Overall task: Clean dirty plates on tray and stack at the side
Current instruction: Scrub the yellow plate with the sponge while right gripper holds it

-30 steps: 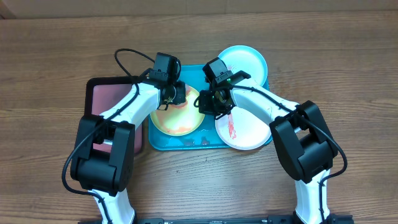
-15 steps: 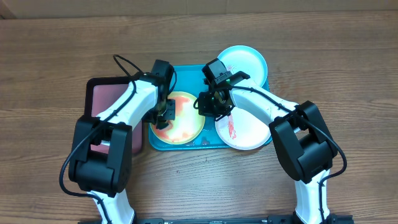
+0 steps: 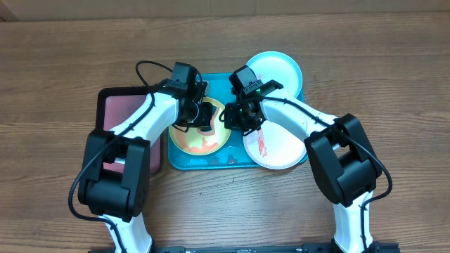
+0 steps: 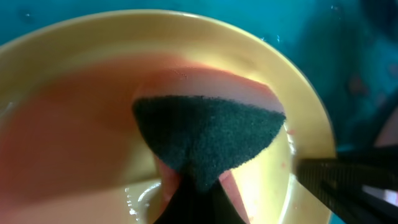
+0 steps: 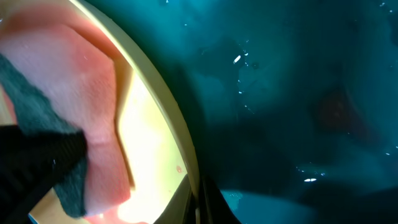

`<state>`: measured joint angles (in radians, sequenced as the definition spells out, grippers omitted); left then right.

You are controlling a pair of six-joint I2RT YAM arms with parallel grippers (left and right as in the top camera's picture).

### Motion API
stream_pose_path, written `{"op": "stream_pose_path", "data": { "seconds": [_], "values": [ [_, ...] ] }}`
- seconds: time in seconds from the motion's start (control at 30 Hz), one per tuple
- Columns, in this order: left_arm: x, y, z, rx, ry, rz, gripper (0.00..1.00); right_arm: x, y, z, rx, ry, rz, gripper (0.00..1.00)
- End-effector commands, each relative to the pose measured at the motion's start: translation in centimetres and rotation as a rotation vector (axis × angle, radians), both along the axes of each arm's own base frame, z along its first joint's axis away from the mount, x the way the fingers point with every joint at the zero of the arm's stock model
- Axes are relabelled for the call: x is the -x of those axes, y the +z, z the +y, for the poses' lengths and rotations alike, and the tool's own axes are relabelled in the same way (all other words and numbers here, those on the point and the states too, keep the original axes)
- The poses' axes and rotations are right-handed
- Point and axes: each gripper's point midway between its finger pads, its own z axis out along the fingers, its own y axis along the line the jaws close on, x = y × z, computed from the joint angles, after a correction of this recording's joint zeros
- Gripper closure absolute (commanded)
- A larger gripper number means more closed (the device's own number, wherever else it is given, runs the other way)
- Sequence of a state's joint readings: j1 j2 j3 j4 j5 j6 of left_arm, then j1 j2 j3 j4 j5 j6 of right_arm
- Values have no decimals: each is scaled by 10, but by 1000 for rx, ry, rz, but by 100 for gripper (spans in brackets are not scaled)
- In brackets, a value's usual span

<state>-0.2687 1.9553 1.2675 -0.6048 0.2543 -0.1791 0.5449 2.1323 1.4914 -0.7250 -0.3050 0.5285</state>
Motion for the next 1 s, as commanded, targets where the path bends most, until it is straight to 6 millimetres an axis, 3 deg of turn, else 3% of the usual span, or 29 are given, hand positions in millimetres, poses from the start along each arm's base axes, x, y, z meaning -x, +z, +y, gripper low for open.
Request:
{"op": "stream_pose_path", "data": {
  "seconds": [0.0, 0.07, 0.17, 0.27, 0.47, 0.77, 0.83, 0.87, 0.97],
  "values": [
    [-10, -14, 58, -317, 201, -41, 96, 3, -5, 3, -5, 1, 17, 96],
    [-11, -7, 78, -432, 231, -51, 96, 3, -5, 3, -5, 1, 17, 96],
    [-13, 12, 93, -532, 261, -48, 96, 2, -5, 3, -6, 1, 15, 96],
    [-21, 31, 89, -548, 262, -69, 96, 2, -5, 4, -8, 1, 12, 96],
    [-15, 20, 45, -372, 192, -31, 96, 2, -5, 3, -7, 1, 14, 96],
    [6, -23, 17, -246, 133, 125, 96, 7, -3, 6, -30, 9, 39, 96],
    [13, -26, -12, -110, 18, 155, 96, 7, -3, 6, -30, 9, 38, 96],
    [21, -23, -40, 26, -115, 166, 96, 7, -3, 6, -30, 9, 38, 96],
    [36, -15, -68, 139, -291, 163, 96, 7, -3, 6, -30, 9, 38, 96]
  ]
}}
